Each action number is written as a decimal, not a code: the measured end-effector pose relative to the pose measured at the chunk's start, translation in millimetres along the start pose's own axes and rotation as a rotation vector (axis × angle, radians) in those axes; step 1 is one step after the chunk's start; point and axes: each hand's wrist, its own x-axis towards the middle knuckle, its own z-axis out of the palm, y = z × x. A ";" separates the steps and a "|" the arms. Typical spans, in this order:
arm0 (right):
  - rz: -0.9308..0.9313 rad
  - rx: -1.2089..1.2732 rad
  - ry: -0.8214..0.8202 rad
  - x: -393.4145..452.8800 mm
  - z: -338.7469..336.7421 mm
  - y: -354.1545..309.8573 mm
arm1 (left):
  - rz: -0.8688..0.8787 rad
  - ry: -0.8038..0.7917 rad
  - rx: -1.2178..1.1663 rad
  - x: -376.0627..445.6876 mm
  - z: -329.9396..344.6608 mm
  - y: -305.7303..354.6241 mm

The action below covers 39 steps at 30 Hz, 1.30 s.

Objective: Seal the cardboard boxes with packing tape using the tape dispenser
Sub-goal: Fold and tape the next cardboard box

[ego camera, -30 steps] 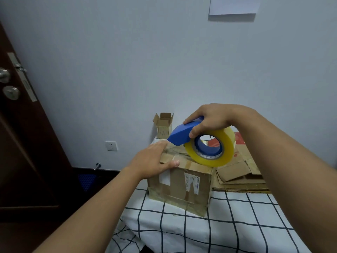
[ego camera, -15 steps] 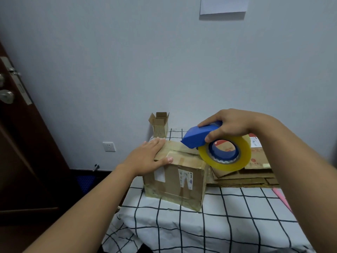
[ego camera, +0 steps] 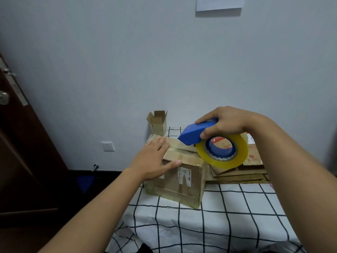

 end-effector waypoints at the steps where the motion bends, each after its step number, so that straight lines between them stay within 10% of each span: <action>1: 0.001 0.000 -0.001 0.1 0.4 0.2 | -0.004 0.003 -0.010 0.3 0.9 1.1; 26: 0.018 0.121 0.073 -50.8 33.2 58.5 | -0.058 -0.112 -0.036 4.3 -5.8 4.7; 39: 0.022 0.235 0.205 -68.8 71.6 68.5 | 0.097 0.103 0.027 6.8 6.2 88.9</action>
